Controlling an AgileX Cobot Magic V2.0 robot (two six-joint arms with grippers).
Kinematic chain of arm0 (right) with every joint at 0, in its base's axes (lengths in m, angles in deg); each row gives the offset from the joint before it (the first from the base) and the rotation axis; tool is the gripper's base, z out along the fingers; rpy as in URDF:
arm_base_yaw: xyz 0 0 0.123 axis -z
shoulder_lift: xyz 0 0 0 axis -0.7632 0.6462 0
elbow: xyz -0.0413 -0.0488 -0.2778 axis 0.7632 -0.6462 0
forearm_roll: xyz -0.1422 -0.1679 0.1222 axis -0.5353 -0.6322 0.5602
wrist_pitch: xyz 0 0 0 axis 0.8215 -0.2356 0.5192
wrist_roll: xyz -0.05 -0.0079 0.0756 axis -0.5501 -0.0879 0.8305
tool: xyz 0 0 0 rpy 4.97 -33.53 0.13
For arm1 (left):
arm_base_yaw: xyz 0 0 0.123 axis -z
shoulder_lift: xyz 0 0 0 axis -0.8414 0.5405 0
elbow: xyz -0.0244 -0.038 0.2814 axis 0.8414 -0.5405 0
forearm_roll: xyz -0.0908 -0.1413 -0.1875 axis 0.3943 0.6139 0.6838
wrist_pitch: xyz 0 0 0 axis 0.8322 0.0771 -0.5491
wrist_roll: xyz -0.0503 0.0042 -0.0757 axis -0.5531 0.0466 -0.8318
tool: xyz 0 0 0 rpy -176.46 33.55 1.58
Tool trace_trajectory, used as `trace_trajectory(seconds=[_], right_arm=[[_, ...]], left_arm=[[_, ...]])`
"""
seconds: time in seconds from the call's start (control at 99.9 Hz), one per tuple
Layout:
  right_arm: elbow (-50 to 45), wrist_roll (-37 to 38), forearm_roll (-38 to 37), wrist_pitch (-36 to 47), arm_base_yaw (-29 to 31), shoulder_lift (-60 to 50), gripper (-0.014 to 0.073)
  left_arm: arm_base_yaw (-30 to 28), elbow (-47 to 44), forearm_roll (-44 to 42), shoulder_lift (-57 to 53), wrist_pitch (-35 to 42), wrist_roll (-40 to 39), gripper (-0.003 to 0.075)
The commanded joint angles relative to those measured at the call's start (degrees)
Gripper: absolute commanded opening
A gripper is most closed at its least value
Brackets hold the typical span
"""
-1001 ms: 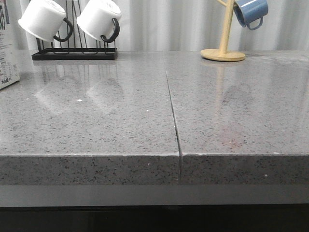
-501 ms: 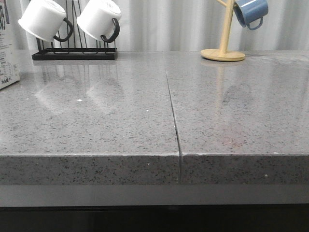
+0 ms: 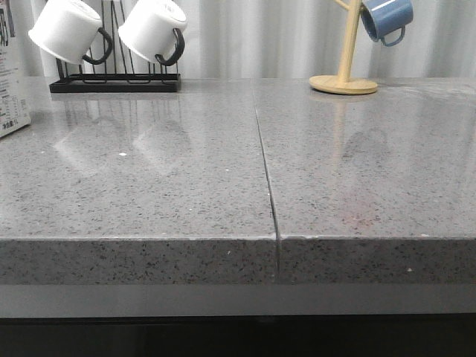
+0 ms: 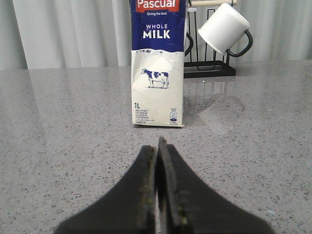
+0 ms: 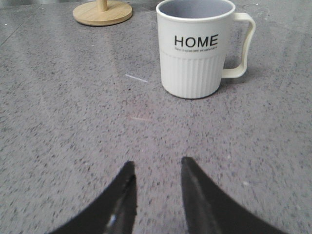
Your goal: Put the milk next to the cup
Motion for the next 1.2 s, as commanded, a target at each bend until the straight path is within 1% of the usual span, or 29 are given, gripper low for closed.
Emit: trace_trajectory(seconds=[0.0, 0.11, 0.2, 0.3, 0.41, 0.561, 0.751, 1.191], right_arm=[[2.29, -0.01, -0.01, 12.83, 2.02, 4.79, 0.0311], [2.34, -0.01, -0.01, 21.76, 7.15, 10.44, 0.0311], [2.34, -0.01, -0.05, 26.29, 11.66, 15.68, 0.0311], [2.98, -0.01, -1.62, 30.89, 14.66, 21.81, 0.0311], [5.18, -0.01, -3.89, 35.73, 15.14, 28.54, 0.0311], [9.37, -0.01, -6.05, 39.87, 15.14, 36.87, 0.0311], [13.70, -0.01, -6.53, 43.85, 15.14, 44.51, 0.0311], [23.65, -0.01, -6.48, 44.53, 15.34, 54.18, 0.0311]], left_arm=[[0.01, -2.61, 0.17, -1.80, 4.39, -0.44, -0.0020], [0.01, -2.61, 0.17, -1.80, 4.39, -0.44, -0.0020], [0.01, -2.61, 0.17, -1.80, 4.39, -0.44, -0.0020], [0.01, -2.61, 0.17, -1.80, 4.39, -0.44, -0.0020], [0.01, -2.61, 0.17, -1.80, 4.39, -0.44, -0.0020], [0.01, -2.61, 0.17, -1.80, 4.39, -0.44, -0.0020], [0.01, -2.61, 0.17, -1.80, 4.39, -0.44, -0.0020], [0.01, -2.61, 0.17, -1.80, 4.39, -0.44, -0.0020]])
